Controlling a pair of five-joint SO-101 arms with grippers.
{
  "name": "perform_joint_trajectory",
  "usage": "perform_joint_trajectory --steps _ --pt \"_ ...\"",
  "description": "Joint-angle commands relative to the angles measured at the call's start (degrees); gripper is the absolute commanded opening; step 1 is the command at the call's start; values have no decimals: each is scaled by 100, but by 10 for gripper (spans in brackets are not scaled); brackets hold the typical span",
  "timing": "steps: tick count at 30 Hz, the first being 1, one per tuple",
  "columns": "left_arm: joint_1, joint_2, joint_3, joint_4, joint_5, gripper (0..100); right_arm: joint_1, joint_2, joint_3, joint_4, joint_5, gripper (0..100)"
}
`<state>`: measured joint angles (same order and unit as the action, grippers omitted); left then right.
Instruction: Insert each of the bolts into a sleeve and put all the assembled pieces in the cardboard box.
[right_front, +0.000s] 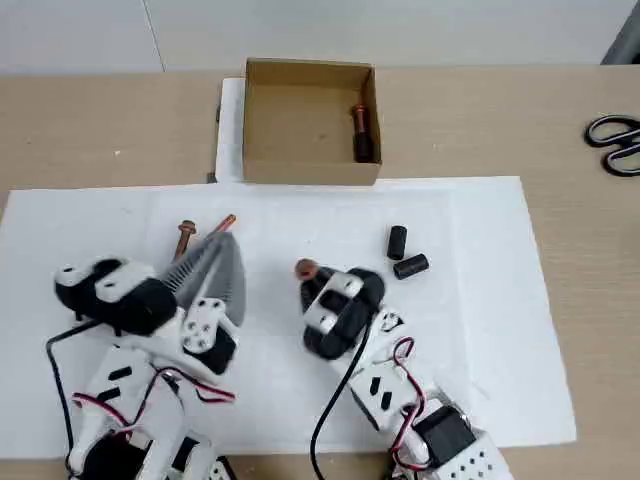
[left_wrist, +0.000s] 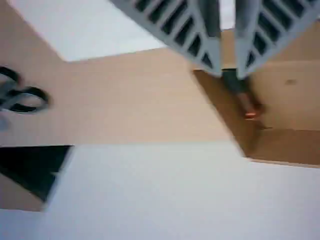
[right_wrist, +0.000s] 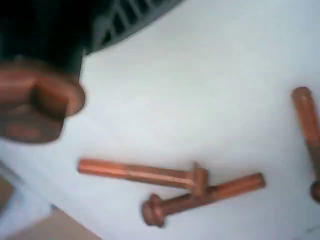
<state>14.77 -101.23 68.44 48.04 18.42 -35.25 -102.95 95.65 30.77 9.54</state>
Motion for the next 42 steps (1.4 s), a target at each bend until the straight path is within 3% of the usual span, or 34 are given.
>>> perform_joint_trajectory --steps 1,8,14,23,34,42 --pt "-686 35 -145 -88 -149 6 453 -22 -35 4 -220 3" --pt "-1574 35 558 -53 -176 6 1086 -4 -712 189 -229 3" --pt "-1662 35 1051 44 -176 6 1121 505 -2013 971 -316 2" --pt "-1662 9 1147 431 -158 6 1429 3477 -4598 1007 -1073 2" --pt "-1626 9 1165 756 -167 6 1429 6958 -6409 963 -1187 3" --pt "-1635 9 1165 756 -167 6 1648 9534 -8967 532 -1169 3"
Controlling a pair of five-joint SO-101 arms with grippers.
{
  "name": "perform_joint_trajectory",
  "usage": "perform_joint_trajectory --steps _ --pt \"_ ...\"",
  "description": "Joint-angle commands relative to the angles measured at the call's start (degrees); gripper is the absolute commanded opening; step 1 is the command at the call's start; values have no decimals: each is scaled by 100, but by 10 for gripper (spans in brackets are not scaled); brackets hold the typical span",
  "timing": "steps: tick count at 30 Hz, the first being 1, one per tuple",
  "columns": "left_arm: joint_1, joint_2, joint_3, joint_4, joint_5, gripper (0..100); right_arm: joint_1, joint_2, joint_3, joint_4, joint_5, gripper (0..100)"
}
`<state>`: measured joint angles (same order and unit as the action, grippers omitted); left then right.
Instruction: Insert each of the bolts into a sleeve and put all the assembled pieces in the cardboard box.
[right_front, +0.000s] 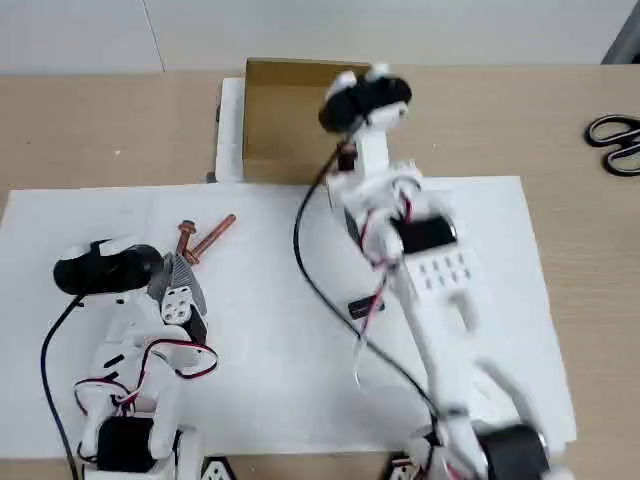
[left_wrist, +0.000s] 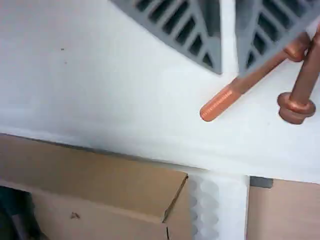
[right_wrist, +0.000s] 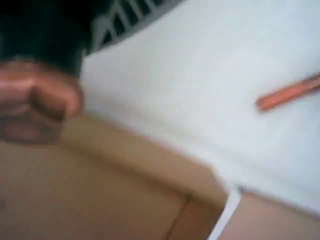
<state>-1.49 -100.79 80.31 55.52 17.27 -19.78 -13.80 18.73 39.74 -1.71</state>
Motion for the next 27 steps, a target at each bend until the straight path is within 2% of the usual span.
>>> perform_joint_trajectory --steps 1,10,16,18,20,24,27 --pt "-9 -35 -22 9 -62 6 110 910 -1626 -453 -35 3" --pt "0 -44 -57 378 -62 6 101 3547 -4615 -523 -35 4" --pt "0 -35 -224 448 -88 6 127 4892 -5758 -479 0 5" --pt "-9 -26 -224 466 -273 6 127 5182 -5934 -365 264 9" --pt "-35 -26 -215 466 -457 6 92 5358 -6092 -154 492 58" --pt "-35 -26 -215 440 -659 6 48 5455 -6224 295 580 225" --pt "-35 -26 -207 440 -677 6 48 5446 -6277 567 580 263"
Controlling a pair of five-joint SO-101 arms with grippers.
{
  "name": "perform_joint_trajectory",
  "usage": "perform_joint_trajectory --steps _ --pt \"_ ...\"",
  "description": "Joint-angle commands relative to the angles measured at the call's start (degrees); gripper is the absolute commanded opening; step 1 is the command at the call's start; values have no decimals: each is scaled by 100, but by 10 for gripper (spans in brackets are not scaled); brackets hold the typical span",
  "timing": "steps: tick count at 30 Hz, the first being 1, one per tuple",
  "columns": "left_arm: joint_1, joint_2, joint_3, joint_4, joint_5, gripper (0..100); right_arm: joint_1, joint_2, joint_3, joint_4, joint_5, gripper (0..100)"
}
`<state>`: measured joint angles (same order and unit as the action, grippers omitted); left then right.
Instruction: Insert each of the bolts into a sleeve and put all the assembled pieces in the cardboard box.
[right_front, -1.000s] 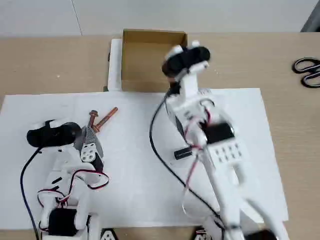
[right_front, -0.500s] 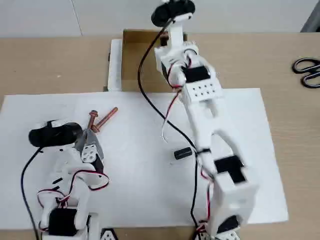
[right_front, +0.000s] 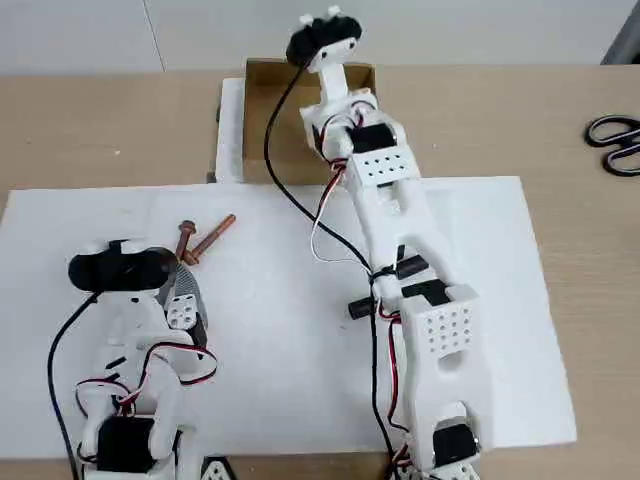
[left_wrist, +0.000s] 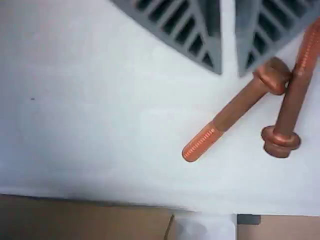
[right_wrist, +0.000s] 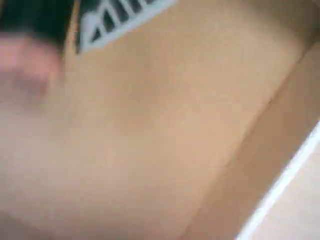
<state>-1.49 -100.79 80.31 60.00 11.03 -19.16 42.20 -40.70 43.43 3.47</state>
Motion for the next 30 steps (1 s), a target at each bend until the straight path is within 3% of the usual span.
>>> perform_joint_trajectory --steps 1,8,21,27,30 --pt "-35 -26 -207 -9 -53 6 -4 -163 -378 259 62 263" --pt "-35 -26 -207 -9 -44 6 84 -163 -1582 1552 -70 263" --pt "-44 -44 -242 -70 132 6 48 -154 -3420 5473 -2259 262" --pt "-35 -44 -215 -466 114 6 84 -470 -2971 5508 -2391 262" --pt "-35 -44 -215 -668 105 6 92 -699 -2215 5499 -2391 214"
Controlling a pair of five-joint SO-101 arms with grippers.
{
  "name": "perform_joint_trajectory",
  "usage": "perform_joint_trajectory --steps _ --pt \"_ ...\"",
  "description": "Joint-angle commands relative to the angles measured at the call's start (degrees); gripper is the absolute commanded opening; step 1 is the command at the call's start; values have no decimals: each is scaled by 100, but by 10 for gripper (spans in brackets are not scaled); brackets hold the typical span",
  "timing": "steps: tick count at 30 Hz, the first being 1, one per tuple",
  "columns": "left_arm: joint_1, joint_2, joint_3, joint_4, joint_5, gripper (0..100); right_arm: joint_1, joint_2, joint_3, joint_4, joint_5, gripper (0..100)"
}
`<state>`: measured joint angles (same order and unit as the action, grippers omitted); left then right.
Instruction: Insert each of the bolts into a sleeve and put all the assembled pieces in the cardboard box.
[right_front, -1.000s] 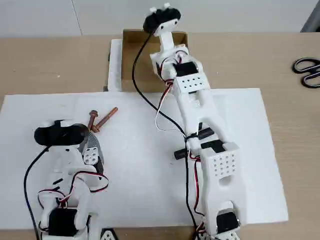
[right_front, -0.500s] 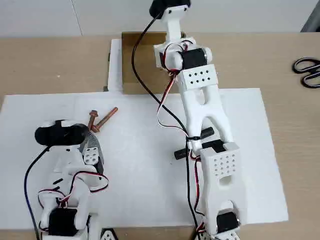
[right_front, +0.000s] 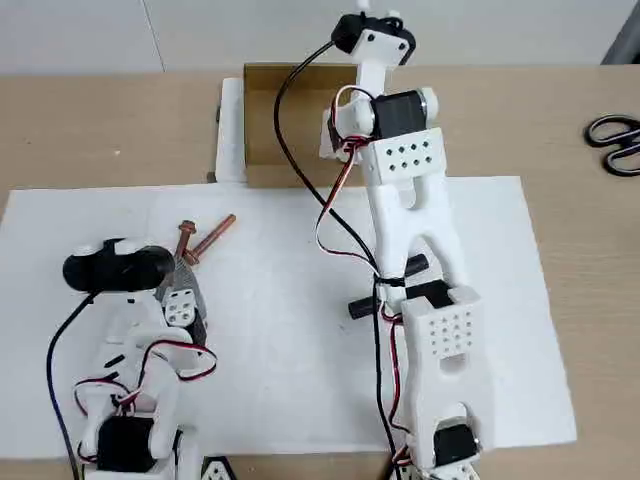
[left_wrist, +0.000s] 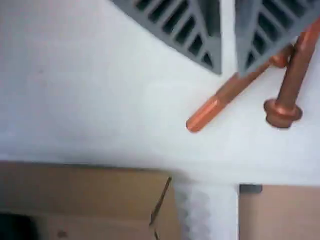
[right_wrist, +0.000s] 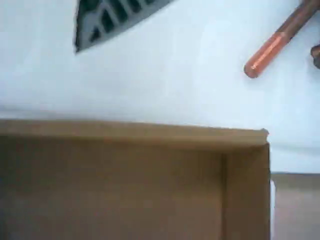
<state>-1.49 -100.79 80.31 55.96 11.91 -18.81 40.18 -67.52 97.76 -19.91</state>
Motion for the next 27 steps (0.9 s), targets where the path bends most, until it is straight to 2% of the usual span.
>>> perform_joint_trajectory --steps 1,4,8,16,27 --pt "-35 -44 -215 -273 18 6 66 -567 826 75 -53 182" --pt "-26 -44 -215 -273 18 6 119 -857 1662 66 -53 110" --pt "-35 -44 -215 -273 18 6 145 -1332 2268 57 -53 106" --pt "0 -44 -215 -273 26 6 277 -1851 3429 57 70 216" --pt "-9 -44 -224 -273 18 6 312 -1798 3771 -40 62 221"
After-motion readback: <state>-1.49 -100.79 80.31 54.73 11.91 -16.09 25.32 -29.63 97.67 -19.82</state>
